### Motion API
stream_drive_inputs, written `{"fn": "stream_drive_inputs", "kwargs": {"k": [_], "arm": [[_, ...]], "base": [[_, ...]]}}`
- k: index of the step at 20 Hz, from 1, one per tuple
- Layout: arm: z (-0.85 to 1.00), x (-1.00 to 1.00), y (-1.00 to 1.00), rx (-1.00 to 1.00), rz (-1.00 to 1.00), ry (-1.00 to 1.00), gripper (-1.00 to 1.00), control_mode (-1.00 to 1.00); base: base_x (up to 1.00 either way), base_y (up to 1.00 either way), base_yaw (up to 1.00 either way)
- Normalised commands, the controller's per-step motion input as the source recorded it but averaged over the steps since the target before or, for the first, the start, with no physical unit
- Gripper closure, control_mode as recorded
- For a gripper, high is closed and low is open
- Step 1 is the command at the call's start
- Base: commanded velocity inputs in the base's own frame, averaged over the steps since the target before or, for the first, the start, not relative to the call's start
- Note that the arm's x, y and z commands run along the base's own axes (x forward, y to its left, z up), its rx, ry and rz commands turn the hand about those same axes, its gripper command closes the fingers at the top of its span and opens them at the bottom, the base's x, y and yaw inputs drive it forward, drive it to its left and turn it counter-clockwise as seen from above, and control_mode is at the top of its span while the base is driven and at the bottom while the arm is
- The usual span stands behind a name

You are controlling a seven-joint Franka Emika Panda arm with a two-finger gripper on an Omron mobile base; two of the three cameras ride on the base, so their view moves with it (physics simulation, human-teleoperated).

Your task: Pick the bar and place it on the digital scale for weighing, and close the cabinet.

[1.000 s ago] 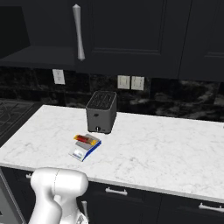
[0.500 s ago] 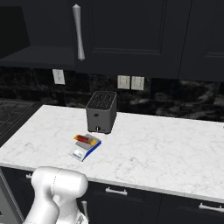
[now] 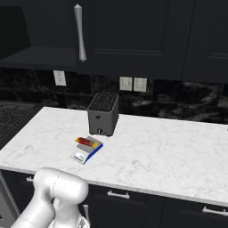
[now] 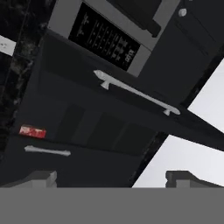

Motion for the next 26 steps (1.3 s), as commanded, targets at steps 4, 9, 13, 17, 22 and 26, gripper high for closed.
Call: {"fn": "stream_drive_inputs", "kwargs": {"k": [4,9,13,17,22,26], "arm": [[-0.34,0.15,1.00,0.15,-0.03,-0.02,-1.00,-1.00],[-0.04,0.70,0.77,0.09,-0.04,-0.01,-1.00,-1.00],[-0.61,1.00,0.71,0.13,0.00,-0.01,-1.00,-1.00],[-0.94,1.00,0.62,0.04,0.00,-0.02,-1.00,-1.00],[-0.15,0.86,0.08,0.08,0.00,-0.08,-1.00,-1.00],[0.47,0.52,-0.43,0.06,-0.01,0.02,-1.00,-1.00]], "base": [[0.00,0.00,0.00],[0.00,0.00,0.00],[0.00,0.00,0.00],[0.00,0.00,0.00],[0.00,0.00,0.00],[0.00,0.00,0.00]]}}
